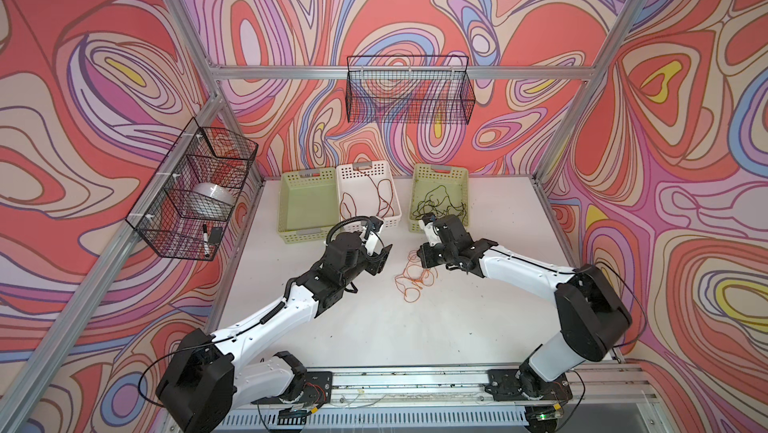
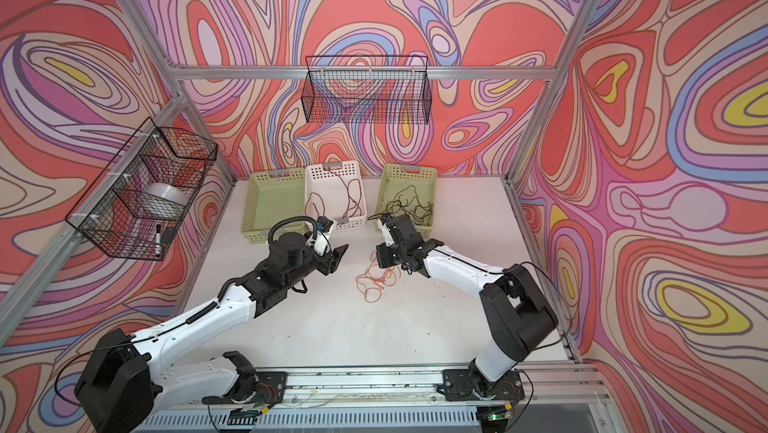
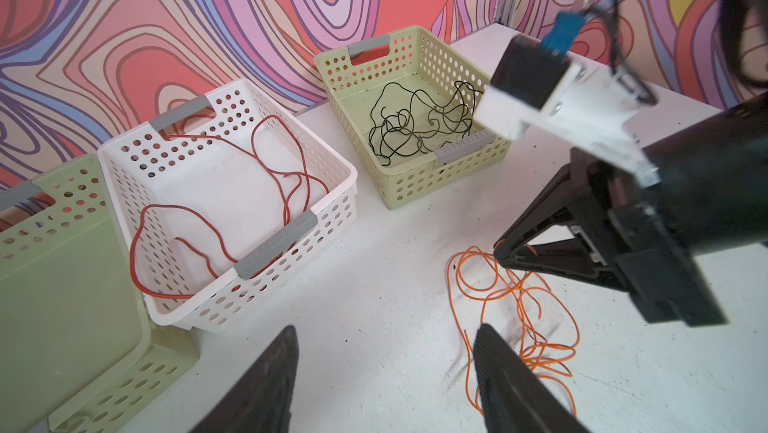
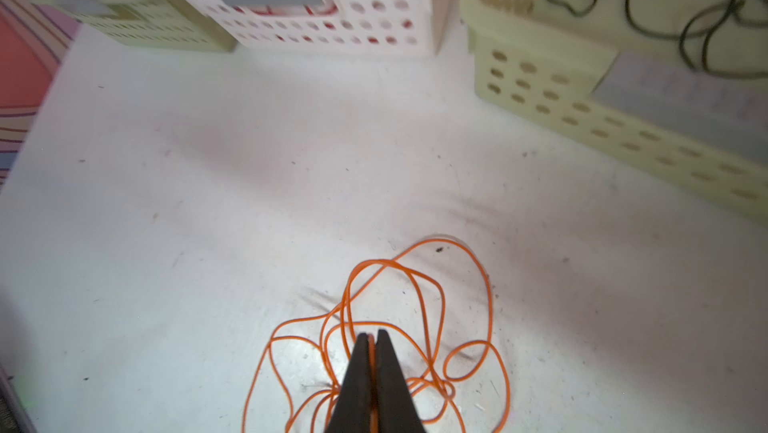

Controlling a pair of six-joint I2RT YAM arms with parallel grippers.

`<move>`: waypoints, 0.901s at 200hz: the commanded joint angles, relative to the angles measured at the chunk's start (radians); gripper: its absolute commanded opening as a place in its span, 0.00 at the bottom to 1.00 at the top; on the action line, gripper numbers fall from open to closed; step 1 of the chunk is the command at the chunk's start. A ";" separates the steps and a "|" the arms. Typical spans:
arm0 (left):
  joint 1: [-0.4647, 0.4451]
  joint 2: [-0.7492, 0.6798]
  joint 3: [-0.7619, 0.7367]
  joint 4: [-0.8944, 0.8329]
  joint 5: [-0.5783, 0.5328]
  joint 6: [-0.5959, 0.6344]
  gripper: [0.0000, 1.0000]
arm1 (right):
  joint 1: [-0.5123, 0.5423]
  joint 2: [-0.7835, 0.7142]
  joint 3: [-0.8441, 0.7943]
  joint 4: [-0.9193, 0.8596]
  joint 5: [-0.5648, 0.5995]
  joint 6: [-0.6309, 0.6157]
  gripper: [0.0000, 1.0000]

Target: Untangle the cables

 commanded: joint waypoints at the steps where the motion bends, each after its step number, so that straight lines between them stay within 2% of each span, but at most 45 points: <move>1: -0.005 0.014 -0.007 0.068 0.053 0.008 0.69 | 0.003 -0.098 -0.044 0.089 -0.071 -0.092 0.00; 48: -0.012 0.051 -0.005 0.167 0.156 -0.008 0.70 | 0.003 -0.245 -0.128 0.174 -0.164 -0.172 0.00; 94: -0.019 0.101 0.015 0.214 0.198 -0.062 0.70 | 0.003 -0.308 -0.174 0.245 -0.221 -0.198 0.00; 132: -0.034 0.170 0.052 0.211 0.183 -0.101 0.69 | 0.004 -0.321 -0.171 0.266 -0.272 -0.224 0.00; 180: -0.035 0.264 0.039 0.332 0.143 -0.193 0.49 | 0.003 -0.370 -0.186 0.303 -0.259 -0.238 0.00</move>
